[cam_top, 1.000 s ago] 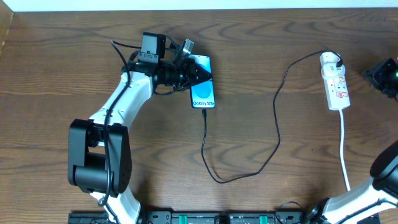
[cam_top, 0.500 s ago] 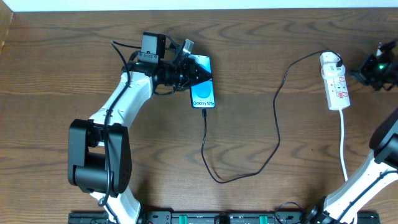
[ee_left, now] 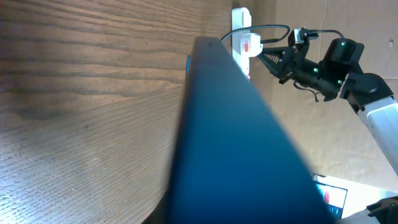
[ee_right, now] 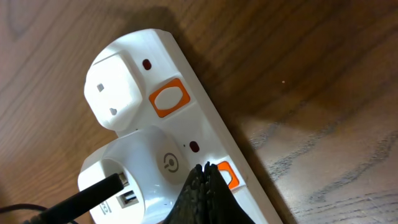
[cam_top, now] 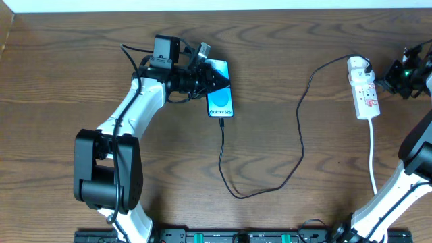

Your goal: Plug charger to phone and switch on socket

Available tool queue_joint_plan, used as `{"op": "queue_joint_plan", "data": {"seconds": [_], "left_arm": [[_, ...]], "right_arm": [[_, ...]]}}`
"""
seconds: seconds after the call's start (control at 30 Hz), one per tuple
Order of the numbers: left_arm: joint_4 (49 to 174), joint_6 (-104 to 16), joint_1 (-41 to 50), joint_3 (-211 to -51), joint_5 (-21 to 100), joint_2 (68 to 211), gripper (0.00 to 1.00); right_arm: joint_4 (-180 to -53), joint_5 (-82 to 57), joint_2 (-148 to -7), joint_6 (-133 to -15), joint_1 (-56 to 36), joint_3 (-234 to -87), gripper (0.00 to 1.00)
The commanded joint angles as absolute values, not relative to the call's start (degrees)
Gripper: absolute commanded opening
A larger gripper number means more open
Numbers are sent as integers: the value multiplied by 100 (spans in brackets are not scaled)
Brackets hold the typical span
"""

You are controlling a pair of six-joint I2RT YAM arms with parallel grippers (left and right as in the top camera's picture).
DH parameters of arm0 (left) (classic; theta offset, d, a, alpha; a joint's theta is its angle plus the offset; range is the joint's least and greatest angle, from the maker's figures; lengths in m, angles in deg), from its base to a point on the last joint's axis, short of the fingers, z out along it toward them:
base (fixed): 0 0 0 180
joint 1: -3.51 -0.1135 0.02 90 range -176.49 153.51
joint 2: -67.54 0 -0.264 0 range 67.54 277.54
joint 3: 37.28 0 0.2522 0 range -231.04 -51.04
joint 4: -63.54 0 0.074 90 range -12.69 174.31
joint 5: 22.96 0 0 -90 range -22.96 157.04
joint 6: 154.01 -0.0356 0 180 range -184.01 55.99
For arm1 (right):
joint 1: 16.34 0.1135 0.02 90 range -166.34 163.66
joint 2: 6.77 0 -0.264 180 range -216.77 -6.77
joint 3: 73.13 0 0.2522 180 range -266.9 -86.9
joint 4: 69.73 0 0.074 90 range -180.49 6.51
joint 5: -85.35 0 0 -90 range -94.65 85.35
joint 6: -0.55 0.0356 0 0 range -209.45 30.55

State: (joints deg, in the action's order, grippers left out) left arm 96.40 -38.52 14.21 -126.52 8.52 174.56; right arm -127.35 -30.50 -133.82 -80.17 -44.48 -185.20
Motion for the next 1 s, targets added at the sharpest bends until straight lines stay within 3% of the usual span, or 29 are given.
{"op": "queue_joint_plan", "data": {"seconds": [0.0,0.97], "left_arm": [[9614,-3819,1404,-12744,716,17236,7],[9614,-3821,1404,-12744,714,17236,7]], "right_arm": [[-12718,-3023,-13443,-8137,-4365,-18581,1],[-12803,-3078,-13731,-8028,-3996,-18437,1]]}}
